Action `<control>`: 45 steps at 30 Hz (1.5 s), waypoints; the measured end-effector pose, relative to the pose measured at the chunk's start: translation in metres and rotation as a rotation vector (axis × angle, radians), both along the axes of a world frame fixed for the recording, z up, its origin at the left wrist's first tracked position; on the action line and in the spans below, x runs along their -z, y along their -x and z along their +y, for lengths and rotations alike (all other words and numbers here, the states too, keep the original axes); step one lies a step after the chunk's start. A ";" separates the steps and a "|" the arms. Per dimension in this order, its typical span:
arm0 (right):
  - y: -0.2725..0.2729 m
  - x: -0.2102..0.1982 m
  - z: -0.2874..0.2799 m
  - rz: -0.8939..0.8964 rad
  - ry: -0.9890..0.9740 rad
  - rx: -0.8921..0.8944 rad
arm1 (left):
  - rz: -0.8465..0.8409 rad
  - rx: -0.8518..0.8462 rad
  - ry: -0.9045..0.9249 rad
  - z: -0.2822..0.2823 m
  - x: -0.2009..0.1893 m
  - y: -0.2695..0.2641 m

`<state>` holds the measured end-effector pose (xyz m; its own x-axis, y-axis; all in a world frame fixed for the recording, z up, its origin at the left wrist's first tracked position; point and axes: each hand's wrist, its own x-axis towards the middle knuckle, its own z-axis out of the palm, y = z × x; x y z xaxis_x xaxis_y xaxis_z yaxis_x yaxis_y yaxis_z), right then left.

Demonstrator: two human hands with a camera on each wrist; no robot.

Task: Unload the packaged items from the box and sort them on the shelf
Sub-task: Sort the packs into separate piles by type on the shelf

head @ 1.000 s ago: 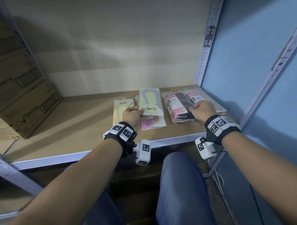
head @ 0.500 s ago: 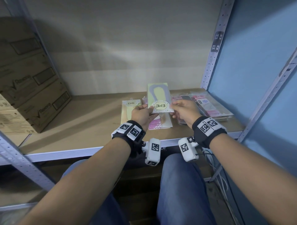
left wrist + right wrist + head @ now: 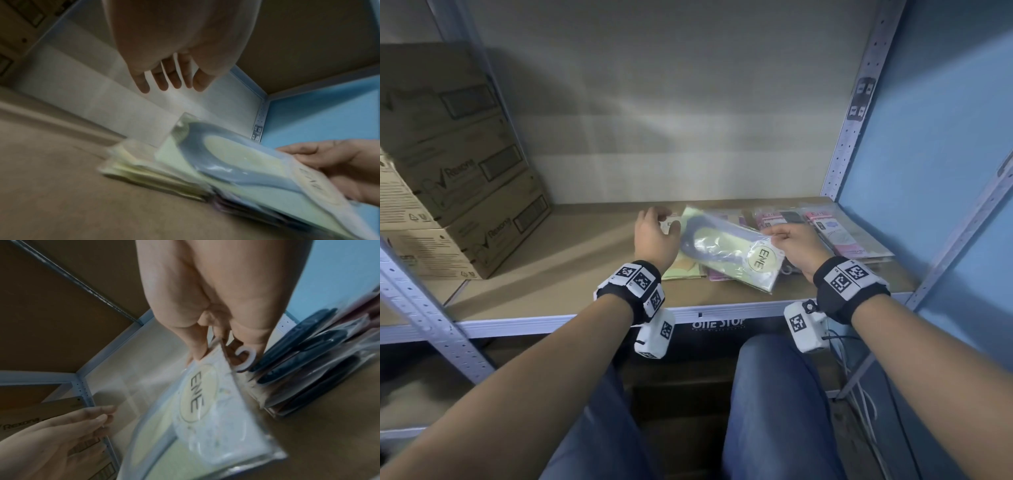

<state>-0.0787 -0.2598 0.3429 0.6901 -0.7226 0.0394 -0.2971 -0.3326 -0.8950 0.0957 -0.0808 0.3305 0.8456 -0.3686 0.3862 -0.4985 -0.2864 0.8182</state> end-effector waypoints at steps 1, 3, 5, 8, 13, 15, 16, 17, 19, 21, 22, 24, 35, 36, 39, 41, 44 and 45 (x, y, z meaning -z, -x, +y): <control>0.002 0.000 -0.001 0.014 0.048 -0.016 | -0.075 0.017 -0.035 0.003 0.000 -0.003; 0.007 -0.002 0.000 0.048 0.112 -0.055 | -0.142 0.088 -0.080 0.008 0.000 -0.005; 0.010 -0.005 0.000 0.063 0.153 -0.085 | -0.121 0.231 -0.179 0.013 -0.002 -0.004; 0.012 -0.011 0.001 0.063 0.194 -0.098 | -0.017 0.442 -0.297 0.017 -0.002 0.002; 0.011 -0.011 -0.001 -0.039 0.200 -0.030 | 0.041 0.369 -0.238 0.017 0.003 0.002; 0.009 -0.011 -0.002 -0.103 0.175 0.104 | 0.110 0.307 -0.187 0.018 0.006 0.002; 0.008 -0.011 -0.002 -0.131 0.163 0.172 | 0.163 0.277 -0.143 0.020 0.007 0.001; 0.008 -0.010 -0.001 -0.154 0.147 0.223 | 0.230 0.249 -0.078 0.021 0.008 0.002; 0.008 -0.008 0.001 -0.183 0.123 0.262 | 0.403 0.195 0.074 0.023 0.008 0.005; 0.006 -0.005 0.005 -0.166 0.106 0.225 | 0.568 0.170 0.211 0.023 0.007 0.008; 0.003 -0.003 0.009 -0.153 0.094 0.181 | 0.638 0.171 0.268 0.023 0.006 0.010; -0.003 0.001 0.017 -0.162 0.008 0.087 | 0.750 0.189 0.372 0.021 0.004 0.013; -0.039 0.010 0.063 -0.286 -0.399 -0.009 | 0.871 0.230 0.559 0.013 0.008 0.020; -0.041 0.011 0.064 -0.276 -0.382 -0.001 | 0.843 0.220 0.536 0.014 0.009 0.018; -0.047 0.015 0.066 -0.234 -0.297 0.029 | 0.780 0.233 0.472 0.017 0.013 0.010; -0.053 0.019 0.065 -0.190 -0.237 0.050 | 0.728 0.249 0.402 0.020 0.017 0.005; -0.063 0.027 0.066 -0.124 -0.164 0.058 | 0.587 0.190 0.257 0.022 0.023 -0.001; -0.067 0.029 0.067 -0.099 -0.137 0.059 | 0.538 0.162 0.205 0.023 0.025 -0.004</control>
<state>-0.0115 -0.1927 0.3140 0.6443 -0.7648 0.0037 -0.2201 -0.1901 -0.9568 0.1001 -0.0579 0.3052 0.8815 -0.4722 -0.0039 -0.0226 -0.0505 0.9985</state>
